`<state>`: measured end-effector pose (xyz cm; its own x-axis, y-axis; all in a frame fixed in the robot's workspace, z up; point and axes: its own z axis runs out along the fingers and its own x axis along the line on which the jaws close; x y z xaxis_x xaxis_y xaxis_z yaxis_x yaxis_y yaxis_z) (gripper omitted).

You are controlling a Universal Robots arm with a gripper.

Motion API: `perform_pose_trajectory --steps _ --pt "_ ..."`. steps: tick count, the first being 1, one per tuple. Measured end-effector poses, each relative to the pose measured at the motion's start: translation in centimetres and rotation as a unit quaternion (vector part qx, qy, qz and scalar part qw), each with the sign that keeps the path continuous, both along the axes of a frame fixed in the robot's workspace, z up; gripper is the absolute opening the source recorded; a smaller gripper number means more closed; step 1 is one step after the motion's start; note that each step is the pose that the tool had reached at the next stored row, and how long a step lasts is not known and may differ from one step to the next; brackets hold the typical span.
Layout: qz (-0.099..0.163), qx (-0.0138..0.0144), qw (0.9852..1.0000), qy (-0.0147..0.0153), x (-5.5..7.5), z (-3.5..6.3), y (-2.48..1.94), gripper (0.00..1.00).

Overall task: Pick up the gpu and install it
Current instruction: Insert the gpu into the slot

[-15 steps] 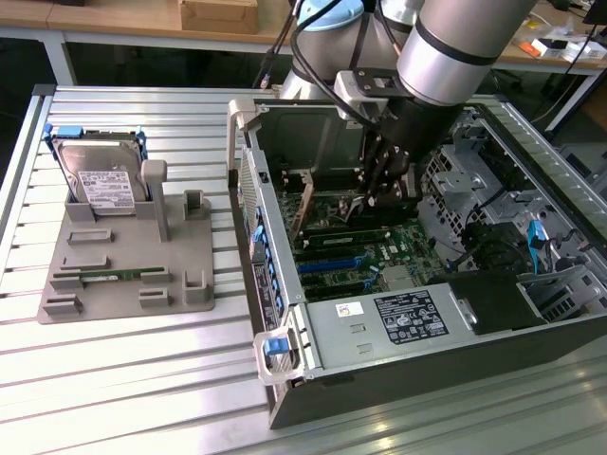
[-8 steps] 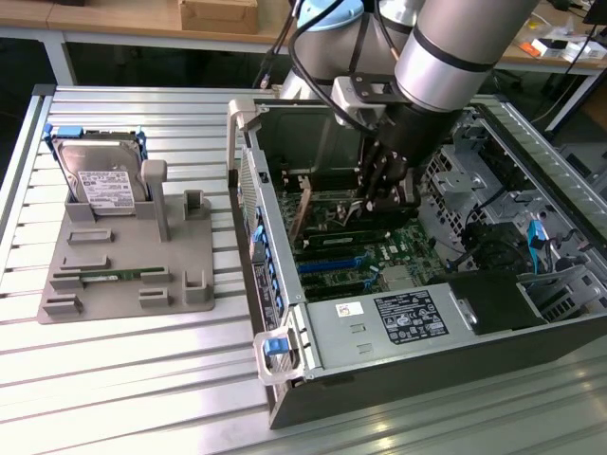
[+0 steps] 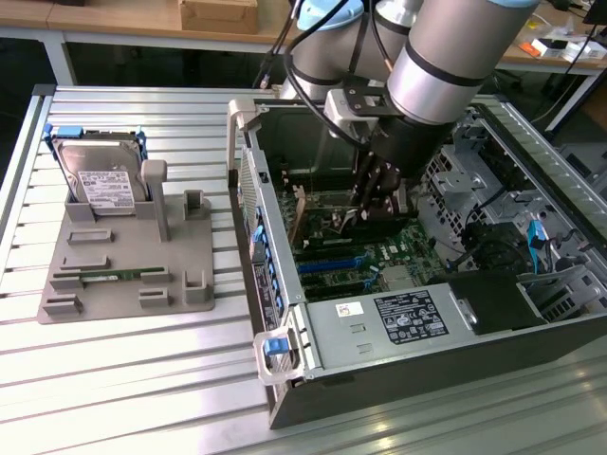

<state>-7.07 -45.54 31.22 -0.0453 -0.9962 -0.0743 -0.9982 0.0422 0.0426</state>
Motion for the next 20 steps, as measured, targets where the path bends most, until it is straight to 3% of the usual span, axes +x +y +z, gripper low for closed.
perform_pose_trajectory --steps 10,20 --pt "0.0 -0.0001 1.0 0.0 -0.7 -0.87 -0.19 0.27" --pt "0.0 0.0 1.0 0.0 -1.1 -2.12 -0.99 0.27"
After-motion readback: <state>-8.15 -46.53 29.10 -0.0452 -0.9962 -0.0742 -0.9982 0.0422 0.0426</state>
